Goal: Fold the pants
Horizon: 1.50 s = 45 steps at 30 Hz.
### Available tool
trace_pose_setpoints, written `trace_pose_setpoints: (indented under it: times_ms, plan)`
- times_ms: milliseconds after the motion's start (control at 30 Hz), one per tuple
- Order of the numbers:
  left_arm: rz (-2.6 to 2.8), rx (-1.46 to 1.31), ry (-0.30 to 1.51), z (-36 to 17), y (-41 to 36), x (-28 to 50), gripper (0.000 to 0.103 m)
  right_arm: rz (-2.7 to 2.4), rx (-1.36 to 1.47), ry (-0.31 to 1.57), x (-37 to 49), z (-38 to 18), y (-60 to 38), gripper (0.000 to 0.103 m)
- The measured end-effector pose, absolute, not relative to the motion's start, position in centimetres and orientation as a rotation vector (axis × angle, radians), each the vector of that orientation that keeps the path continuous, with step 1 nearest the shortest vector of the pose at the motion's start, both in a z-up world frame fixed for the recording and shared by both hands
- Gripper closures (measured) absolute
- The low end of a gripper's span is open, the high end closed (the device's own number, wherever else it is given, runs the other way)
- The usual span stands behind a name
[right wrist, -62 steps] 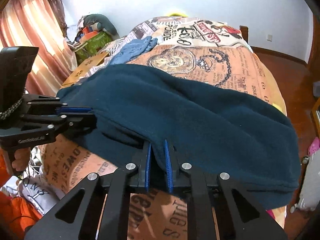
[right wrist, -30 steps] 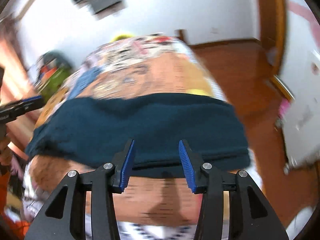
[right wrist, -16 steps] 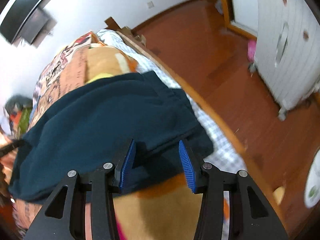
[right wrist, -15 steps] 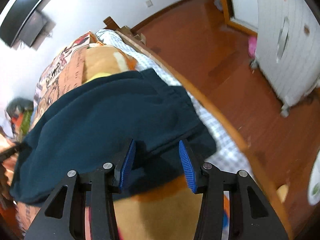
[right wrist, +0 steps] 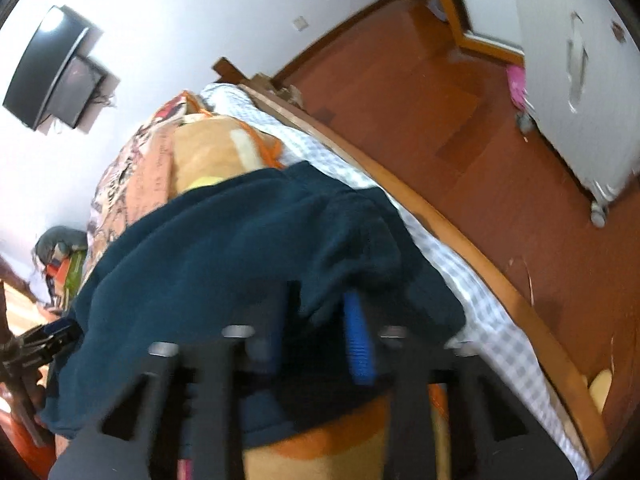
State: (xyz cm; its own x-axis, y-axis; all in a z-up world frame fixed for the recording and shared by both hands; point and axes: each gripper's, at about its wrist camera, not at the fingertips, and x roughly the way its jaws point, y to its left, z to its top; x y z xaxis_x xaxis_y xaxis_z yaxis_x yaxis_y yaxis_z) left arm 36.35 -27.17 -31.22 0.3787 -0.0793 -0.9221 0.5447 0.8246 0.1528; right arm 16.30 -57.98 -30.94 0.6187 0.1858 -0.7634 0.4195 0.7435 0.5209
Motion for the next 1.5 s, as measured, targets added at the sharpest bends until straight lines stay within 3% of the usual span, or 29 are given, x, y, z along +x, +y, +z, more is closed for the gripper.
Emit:
trace_pose_setpoints:
  times_ms: [333, 500, 633, 867, 967, 1100, 1200, 1500]
  plan:
    - [-0.435, 0.409, 1.045, -26.6, -25.0, 34.6, 0.036, -0.263, 0.512, 0.812, 12.8, -25.5, -57.9, 0.094]
    - [-0.419, 0.384, 1.029, -25.6, -23.3, 34.0, 0.036, -0.28, 0.489, 0.931, 13.5, -28.8, -57.6, 0.094]
    - [-0.387, 0.348, 0.993, -24.3, -20.4, 33.5, 0.036, -0.274, 0.469, 1.048, 14.6, -31.3, -56.5, 0.09]
    - [-0.286, 0.246, 0.895, -21.2, -12.0, 33.1, 0.036, -0.275, 0.291, 1.048, 14.7, -25.0, -55.1, 0.076]
    - [-0.22, 0.209, 0.867, -20.1, -7.3, 33.1, 0.034, -0.168, 0.211, 0.984, 15.8, -20.5, -51.7, 0.076]
    - [-0.112, 0.16, 0.861, -19.6, -0.1, 33.5, 0.034, 0.008, 0.066, 0.874, 18.5, -15.0, -44.4, 0.066]
    - [-0.032, 0.123, 0.877, -19.9, 5.9, 33.7, 0.034, 0.169, 0.007, 0.807, 21.2, -12.4, -38.0, 0.064]
    - [0.094, 0.093, 0.962, -22.9, 18.8, 34.0, 0.034, 0.56, -0.052, 0.86, 30.0, -14.7, -21.3, 0.064]
